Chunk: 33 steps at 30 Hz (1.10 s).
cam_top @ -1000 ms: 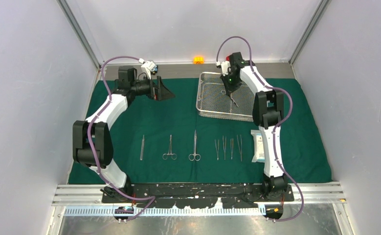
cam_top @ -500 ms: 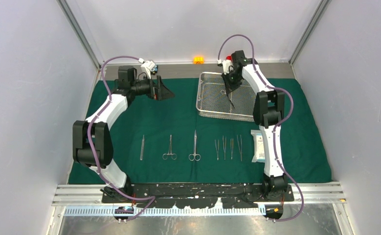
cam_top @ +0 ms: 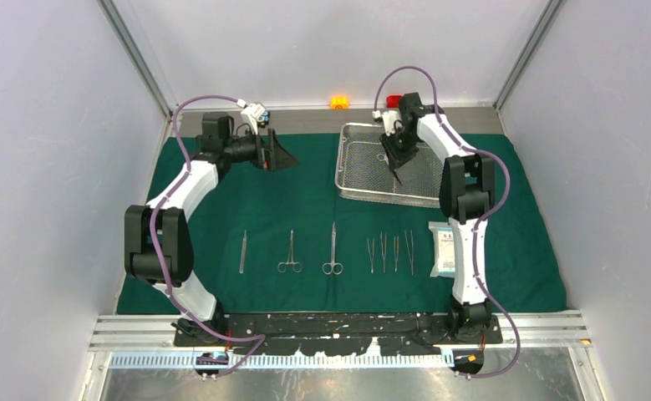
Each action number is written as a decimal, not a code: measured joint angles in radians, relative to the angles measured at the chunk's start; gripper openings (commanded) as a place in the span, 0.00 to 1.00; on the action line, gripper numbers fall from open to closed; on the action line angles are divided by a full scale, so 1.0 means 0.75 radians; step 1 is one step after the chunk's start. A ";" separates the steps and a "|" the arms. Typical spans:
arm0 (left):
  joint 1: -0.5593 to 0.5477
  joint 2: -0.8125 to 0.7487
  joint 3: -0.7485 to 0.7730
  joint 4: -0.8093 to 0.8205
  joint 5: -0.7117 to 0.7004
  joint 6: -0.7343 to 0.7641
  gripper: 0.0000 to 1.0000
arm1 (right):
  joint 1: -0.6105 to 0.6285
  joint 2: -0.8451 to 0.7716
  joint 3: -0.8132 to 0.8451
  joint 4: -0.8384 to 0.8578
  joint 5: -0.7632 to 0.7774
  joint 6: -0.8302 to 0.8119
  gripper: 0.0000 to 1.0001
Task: Open and lay out the surgical kit
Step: Pick up the medical item from the container.
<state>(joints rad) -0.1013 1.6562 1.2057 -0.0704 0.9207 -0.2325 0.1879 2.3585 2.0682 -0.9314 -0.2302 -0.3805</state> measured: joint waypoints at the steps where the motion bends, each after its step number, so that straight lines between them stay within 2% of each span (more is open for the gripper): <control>1: 0.000 0.001 0.000 0.001 0.000 -0.001 1.00 | 0.000 -0.023 -0.036 0.003 0.008 -0.006 0.35; 6: 0.000 0.004 0.000 0.010 0.001 -0.003 1.00 | 0.000 -0.142 -0.218 0.017 0.045 -0.022 0.38; 15: 0.000 0.006 0.000 0.025 0.008 -0.024 1.00 | 0.008 -0.172 -0.342 0.074 0.066 -0.023 0.36; 19: 0.000 0.006 0.000 0.029 0.009 -0.030 1.00 | 0.010 -0.187 -0.374 0.107 0.102 -0.030 0.29; 28: 0.000 0.012 -0.001 0.032 0.009 -0.040 1.00 | 0.028 -0.189 -0.370 0.115 0.148 -0.067 0.01; 33: 0.000 0.015 0.000 0.035 0.009 -0.040 1.00 | 0.023 -0.174 -0.330 0.069 0.164 -0.090 0.00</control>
<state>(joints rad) -0.1013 1.6676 1.2057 -0.0441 0.9276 -0.2623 0.2050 2.2280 1.8206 -0.8799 -0.1070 -0.4477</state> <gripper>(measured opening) 0.996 0.029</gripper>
